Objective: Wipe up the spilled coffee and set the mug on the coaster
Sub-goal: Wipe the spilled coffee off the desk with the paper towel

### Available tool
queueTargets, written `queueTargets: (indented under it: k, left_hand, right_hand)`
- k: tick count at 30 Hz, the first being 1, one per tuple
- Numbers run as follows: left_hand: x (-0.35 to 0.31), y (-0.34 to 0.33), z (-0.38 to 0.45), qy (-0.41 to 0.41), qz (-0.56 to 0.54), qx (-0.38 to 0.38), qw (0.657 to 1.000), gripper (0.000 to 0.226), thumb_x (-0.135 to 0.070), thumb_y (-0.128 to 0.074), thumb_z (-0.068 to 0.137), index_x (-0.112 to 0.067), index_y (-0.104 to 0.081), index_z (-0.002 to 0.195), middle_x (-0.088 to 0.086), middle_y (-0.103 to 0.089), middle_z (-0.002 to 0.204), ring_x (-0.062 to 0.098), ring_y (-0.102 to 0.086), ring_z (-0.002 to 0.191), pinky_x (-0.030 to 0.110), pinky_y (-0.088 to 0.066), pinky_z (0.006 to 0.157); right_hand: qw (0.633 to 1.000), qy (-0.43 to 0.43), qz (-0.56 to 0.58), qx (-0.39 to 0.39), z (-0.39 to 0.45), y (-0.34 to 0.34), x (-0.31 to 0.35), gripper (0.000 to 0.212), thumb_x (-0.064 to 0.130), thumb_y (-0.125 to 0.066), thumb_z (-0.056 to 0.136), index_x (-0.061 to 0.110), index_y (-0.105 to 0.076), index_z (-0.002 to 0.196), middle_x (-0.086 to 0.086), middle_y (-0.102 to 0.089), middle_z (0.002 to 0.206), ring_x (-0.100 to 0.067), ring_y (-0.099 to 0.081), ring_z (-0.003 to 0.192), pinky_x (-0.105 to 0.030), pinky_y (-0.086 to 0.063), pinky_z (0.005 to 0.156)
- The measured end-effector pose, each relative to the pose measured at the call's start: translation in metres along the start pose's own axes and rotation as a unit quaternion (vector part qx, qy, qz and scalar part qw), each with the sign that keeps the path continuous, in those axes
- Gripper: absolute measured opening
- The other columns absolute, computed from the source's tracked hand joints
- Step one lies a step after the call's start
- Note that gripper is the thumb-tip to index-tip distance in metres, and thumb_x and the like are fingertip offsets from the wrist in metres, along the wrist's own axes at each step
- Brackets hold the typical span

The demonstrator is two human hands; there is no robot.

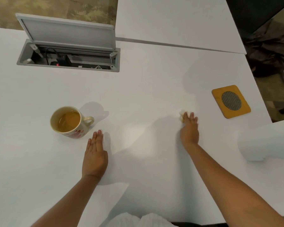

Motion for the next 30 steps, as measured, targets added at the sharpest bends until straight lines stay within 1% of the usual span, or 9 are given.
queueTargets:
  k: [4, 10, 14, 17, 18, 20, 22, 26, 30]
  left_hand:
    - [-0.001, 0.001, -0.001, -0.013, 0.005, 0.001, 1.000, 0.058, -0.011, -0.027, 0.089, -0.016, -0.015, 0.146, 0.005, -0.020, 0.154, 0.008, -0.009, 0.137, 0.031, -0.006, 0.113]
    - [0.000, 0.002, -0.001, -0.004, -0.004, -0.003, 1.000, 0.059, -0.005, -0.032, 0.090, -0.019, -0.016, 0.145, 0.004, -0.019, 0.155, 0.015, -0.012, 0.142, 0.031, -0.007, 0.113]
    - [0.001, 0.002, -0.001, 0.004, -0.017, -0.005, 1.000, 0.056, -0.004, -0.032, 0.092, -0.018, -0.019, 0.145, 0.004, -0.023, 0.154, 0.022, -0.019, 0.141, 0.032, -0.012, 0.113]
    - [0.003, 0.001, 0.002, 0.018, -0.017, 0.006, 1.000, 0.057, -0.006, -0.030, 0.092, -0.021, -0.016, 0.145, 0.003, -0.020, 0.155, 0.022, -0.017, 0.142, 0.032, -0.011, 0.114]
    - [0.003, 0.001, 0.002, 0.018, -0.017, 0.010, 1.000, 0.058, -0.006, -0.030, 0.091, -0.021, -0.016, 0.145, 0.003, -0.019, 0.155, 0.022, -0.016, 0.143, 0.032, -0.011, 0.114]
    - [0.003, 0.001, 0.002, 0.021, -0.020, 0.011, 1.000, 0.057, -0.007, -0.028, 0.092, -0.021, -0.016, 0.145, 0.002, -0.018, 0.155, 0.023, -0.015, 0.143, 0.033, -0.010, 0.114]
    - [0.002, 0.001, 0.001, 0.027, -0.023, 0.012, 0.999, 0.056, -0.008, -0.027, 0.092, -0.022, -0.015, 0.145, 0.002, -0.017, 0.155, 0.023, -0.014, 0.143, 0.033, -0.010, 0.113]
    - [0.000, 0.003, 0.002, 0.033, -0.042, 0.008, 0.999, 0.058, -0.005, -0.028, 0.091, -0.022, -0.019, 0.145, 0.002, -0.020, 0.155, 0.023, -0.016, 0.142, 0.035, -0.012, 0.114]
    - [-0.006, 0.011, -0.004, 0.013, -0.070, 0.003, 0.997, 0.056, 0.001, -0.034, 0.088, -0.018, -0.028, 0.141, 0.004, -0.030, 0.150, 0.024, -0.026, 0.139, 0.038, -0.019, 0.114]
  right_hand:
    - [0.999, 0.017, -0.026, 0.019, 0.014, -0.022, 0.061, 0.058, -0.005, -0.021, 0.095, 0.021, -0.021, 0.146, -0.013, -0.008, 0.157, -0.033, -0.007, 0.145, -0.038, -0.012, 0.117]
    - [0.950, 0.277, -0.009, 0.140, -0.058, -0.068, 0.152, 0.064, -0.008, -0.026, 0.089, 0.019, -0.019, 0.146, -0.010, -0.003, 0.158, -0.031, 0.003, 0.145, -0.035, 0.003, 0.117]
    - [0.891, 0.413, 0.003, 0.188, -0.112, -0.072, 0.127, 0.064, -0.009, -0.027, 0.088, 0.019, -0.022, 0.145, -0.008, -0.008, 0.157, -0.031, 0.003, 0.145, -0.031, 0.007, 0.117]
    - [0.837, 0.498, 0.010, 0.226, -0.128, -0.054, 0.087, 0.051, -0.004, -0.034, 0.090, 0.016, -0.044, 0.136, -0.011, -0.033, 0.149, -0.035, -0.022, 0.140, -0.037, -0.012, 0.116]
    - [0.837, 0.505, 0.000, 0.213, -0.122, -0.046, 0.073, 0.046, -0.001, -0.038, 0.091, 0.014, -0.050, 0.132, -0.012, -0.042, 0.144, -0.037, -0.032, 0.136, -0.035, -0.018, 0.115]
    - [0.885, 0.426, 0.004, 0.188, -0.094, -0.024, 0.045, 0.039, 0.003, -0.044, 0.091, 0.011, -0.054, 0.127, -0.017, -0.045, 0.140, -0.039, -0.036, 0.133, -0.018, -0.009, 0.114]
    - [0.944, 0.303, -0.002, 0.128, -0.062, 0.002, 0.009, 0.041, 0.001, -0.040, 0.094, 0.014, -0.046, 0.133, -0.012, -0.033, 0.148, -0.030, -0.024, 0.141, -0.009, 0.003, 0.111]
    - [0.993, 0.087, -0.033, 0.071, -0.050, 0.021, -0.045, 0.060, -0.008, -0.029, 0.095, 0.020, -0.019, 0.146, -0.002, -0.009, 0.158, -0.019, -0.008, 0.146, -0.023, -0.010, 0.115]
    - [0.990, 0.046, -0.126, 0.040, -0.090, -0.009, -0.028, 0.058, -0.003, -0.015, 0.094, 0.005, 0.010, 0.145, -0.020, 0.005, 0.156, -0.036, -0.006, 0.144, -0.035, -0.020, 0.117]
Point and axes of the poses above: each hand's wrist, its own z-axis towards the middle knuckle, its own y-axis out of the back of the hand, x = y × z, the point moved 2 cm from there along z, towards the middle knuckle
